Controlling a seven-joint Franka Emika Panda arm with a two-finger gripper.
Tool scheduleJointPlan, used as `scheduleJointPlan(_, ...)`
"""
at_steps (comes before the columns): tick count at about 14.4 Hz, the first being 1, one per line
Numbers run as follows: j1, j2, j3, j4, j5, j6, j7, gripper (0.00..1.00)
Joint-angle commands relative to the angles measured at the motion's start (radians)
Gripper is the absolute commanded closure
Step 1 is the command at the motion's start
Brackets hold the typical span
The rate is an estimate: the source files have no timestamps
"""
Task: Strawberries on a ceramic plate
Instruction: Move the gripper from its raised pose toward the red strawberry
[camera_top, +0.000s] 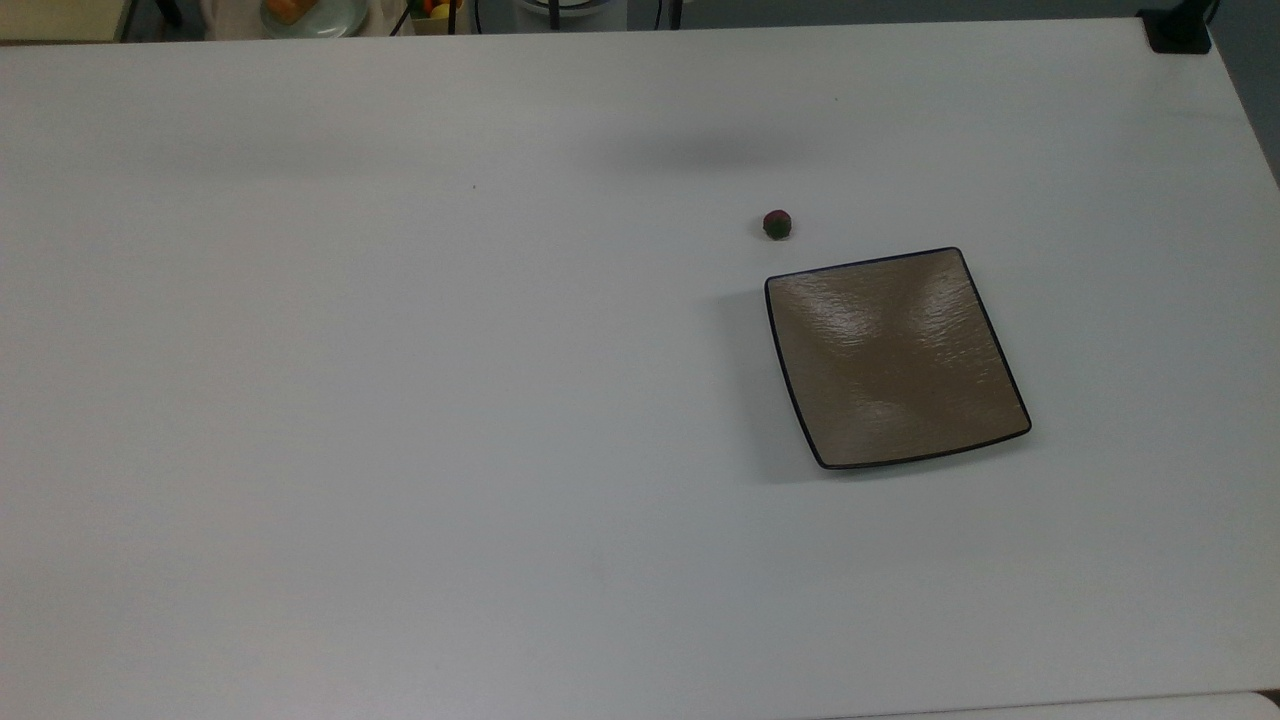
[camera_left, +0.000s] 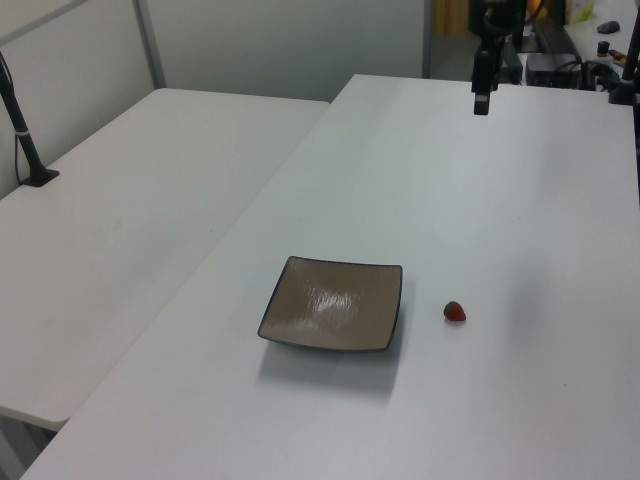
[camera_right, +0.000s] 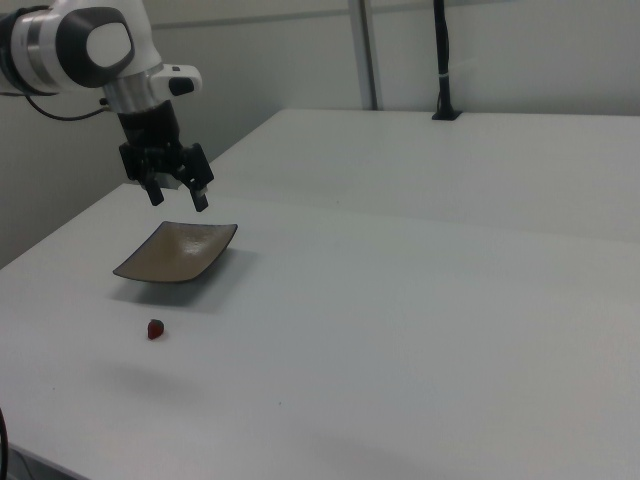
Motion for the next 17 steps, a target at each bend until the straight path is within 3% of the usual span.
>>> scheduleJointPlan(1, 0.006, -0.002, -0.004, -0.010, 0.025, -0.005, 0.019, 0.00)
scheduleJointPlan(10, 0.014, 0.008, 0.007, -0.027, 0.026, -0.013, -0.043, 0.00)
scheduleJointPlan(14, 0.015, 0.031, 0.011, -0.030, 0.026, -0.005, -0.209, 0.00)
scheduleJointPlan(17, 0.030, 0.035, 0.011, -0.050, 0.026, -0.005, -0.425, 0.00)
